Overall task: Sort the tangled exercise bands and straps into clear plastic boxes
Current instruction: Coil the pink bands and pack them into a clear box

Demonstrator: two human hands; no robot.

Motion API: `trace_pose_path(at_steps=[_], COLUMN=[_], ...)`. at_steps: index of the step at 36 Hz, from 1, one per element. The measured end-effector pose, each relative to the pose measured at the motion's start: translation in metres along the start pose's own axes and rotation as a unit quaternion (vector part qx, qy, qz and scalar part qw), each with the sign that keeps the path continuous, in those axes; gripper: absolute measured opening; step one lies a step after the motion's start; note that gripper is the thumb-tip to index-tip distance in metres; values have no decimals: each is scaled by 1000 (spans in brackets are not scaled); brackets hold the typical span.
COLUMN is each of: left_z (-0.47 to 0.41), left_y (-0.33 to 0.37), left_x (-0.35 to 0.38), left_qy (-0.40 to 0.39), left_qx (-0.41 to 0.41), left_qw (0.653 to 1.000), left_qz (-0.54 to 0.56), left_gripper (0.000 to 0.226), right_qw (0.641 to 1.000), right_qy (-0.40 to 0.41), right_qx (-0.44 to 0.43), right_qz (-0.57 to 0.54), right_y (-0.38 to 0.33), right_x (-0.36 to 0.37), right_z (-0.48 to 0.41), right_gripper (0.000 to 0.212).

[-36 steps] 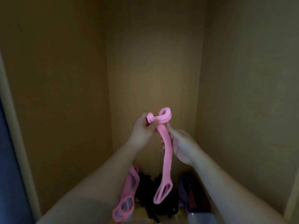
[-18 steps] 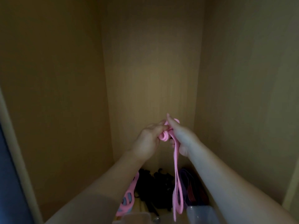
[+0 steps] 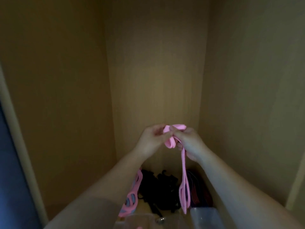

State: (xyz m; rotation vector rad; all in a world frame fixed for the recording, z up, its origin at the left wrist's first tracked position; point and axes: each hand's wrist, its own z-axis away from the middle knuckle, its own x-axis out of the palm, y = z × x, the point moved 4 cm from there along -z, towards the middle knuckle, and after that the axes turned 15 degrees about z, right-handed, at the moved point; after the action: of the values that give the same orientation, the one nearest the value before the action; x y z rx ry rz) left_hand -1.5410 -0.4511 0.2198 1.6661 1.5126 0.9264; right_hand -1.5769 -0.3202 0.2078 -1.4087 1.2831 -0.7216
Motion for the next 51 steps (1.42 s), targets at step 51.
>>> trace_pose_path(at_steps=[51], left_z=[2], left_y=[-46], left_x=[-12], left_qy=[-32], left_qx=[-121], left_qw=[988], left_qz=[86], left_gripper=[33], right_qw=[984], right_qy=[-97], right_qx=[-10], right_qz=[150], right_y=[28], right_x=[-25], right_z=[5], right_gripper=[26])
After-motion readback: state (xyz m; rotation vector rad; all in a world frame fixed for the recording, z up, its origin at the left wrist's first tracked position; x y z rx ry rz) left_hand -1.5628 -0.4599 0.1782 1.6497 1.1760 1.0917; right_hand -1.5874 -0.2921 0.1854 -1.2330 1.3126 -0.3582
